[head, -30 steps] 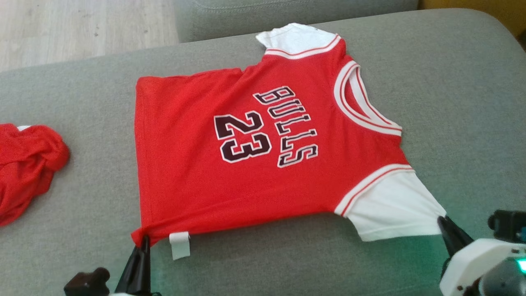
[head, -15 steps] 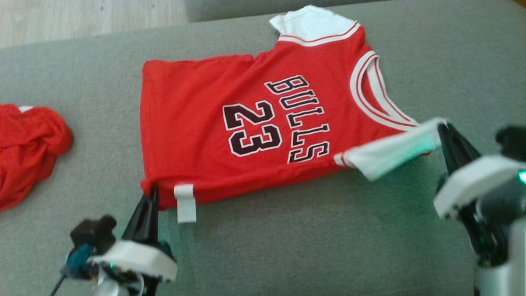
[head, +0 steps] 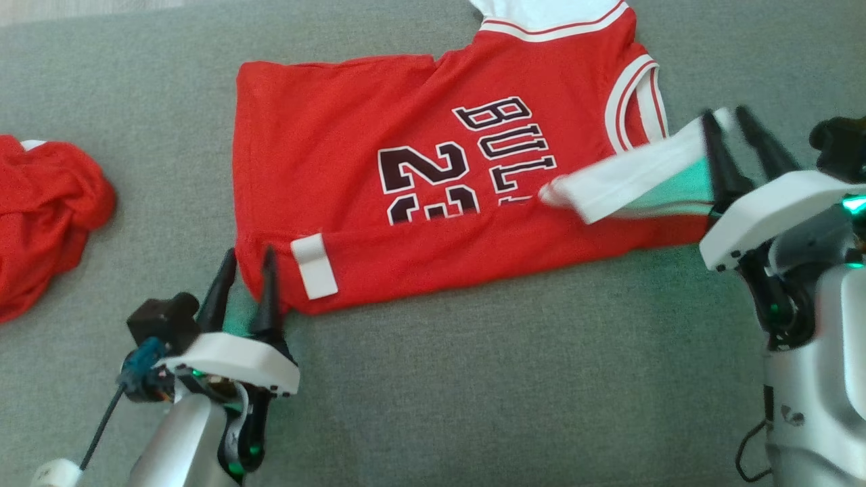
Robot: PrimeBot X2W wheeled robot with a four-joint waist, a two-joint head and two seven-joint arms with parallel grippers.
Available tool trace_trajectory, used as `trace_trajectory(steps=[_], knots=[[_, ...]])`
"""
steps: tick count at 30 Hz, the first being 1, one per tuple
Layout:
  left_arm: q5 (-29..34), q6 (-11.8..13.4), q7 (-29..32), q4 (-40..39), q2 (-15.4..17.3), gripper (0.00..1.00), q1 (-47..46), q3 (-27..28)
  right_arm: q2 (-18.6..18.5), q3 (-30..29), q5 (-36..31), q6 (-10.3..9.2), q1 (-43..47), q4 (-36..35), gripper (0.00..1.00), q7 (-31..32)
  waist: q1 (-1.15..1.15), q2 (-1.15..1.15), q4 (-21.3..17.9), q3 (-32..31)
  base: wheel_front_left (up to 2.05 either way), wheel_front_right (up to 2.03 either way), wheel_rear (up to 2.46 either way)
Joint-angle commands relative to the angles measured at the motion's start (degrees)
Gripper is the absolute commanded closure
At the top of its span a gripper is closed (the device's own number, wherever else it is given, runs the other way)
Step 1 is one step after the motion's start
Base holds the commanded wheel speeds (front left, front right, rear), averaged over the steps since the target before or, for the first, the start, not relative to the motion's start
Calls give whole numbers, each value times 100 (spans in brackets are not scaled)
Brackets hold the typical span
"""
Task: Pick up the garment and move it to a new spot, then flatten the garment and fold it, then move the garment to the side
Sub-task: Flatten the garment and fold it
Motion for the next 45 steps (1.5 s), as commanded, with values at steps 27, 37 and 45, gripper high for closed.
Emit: trace_trajectory(steps=[27, 37, 45], knots=[[183, 312, -267, 1077, -62, 0, -186, -14, 104, -52, 358, -4, 786, -330, 0, -874, -2, 0, -243, -115, 0, 0, 0], [92, 172, 223, 1305, -94, 100, -203, -238, 145, -433, 40, -4, 741, 294, 0, -357, -2, 0, -174, -20, 0, 0, 0], [120, 127, 211, 1156, -86, 100, -230, -346, 150, -500, -98, -4, 222, 1192, 0, -429, -2, 0, 46, 104, 0, 0, 0]])
